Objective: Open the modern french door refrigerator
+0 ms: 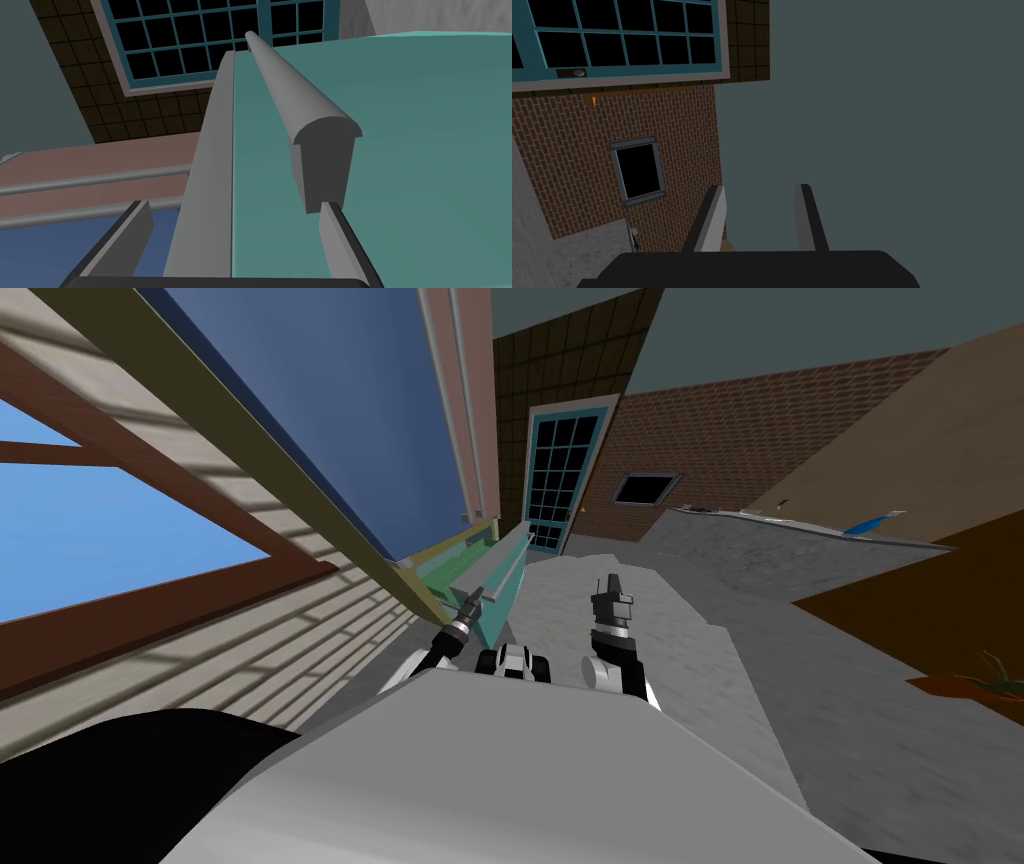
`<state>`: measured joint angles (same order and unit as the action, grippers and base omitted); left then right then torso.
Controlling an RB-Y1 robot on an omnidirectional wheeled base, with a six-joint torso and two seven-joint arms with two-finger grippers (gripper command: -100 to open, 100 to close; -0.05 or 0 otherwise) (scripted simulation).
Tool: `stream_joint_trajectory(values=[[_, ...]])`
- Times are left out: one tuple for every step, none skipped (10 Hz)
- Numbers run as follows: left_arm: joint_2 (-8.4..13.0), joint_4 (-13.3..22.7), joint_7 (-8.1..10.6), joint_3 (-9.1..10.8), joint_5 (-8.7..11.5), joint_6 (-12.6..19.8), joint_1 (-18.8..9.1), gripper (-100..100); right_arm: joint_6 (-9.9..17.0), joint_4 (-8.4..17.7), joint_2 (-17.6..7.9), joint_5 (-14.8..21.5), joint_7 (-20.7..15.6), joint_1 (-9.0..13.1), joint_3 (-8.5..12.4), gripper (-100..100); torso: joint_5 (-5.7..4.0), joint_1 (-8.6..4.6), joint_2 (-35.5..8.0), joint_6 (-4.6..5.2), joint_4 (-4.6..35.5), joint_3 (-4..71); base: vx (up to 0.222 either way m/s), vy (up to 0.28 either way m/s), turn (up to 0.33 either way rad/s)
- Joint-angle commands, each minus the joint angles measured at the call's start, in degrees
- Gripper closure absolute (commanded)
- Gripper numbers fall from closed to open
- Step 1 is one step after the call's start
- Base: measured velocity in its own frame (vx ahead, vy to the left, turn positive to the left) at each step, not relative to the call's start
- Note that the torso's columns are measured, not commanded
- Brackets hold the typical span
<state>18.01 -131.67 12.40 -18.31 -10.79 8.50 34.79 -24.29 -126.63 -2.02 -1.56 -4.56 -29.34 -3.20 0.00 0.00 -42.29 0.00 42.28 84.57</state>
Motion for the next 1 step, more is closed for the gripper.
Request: stream_joint_trajectory(values=[[0.0, 0.0, 0.00, 0.00, 0.0, 0.0, 0.0, 0, 0.0, 0.0, 0.0, 0.0, 0.0, 0.0, 0.0, 0, 0.00, 0.00, 0.0, 0.00, 0.0, 0.0, 0.000, 0.000, 0.000]])
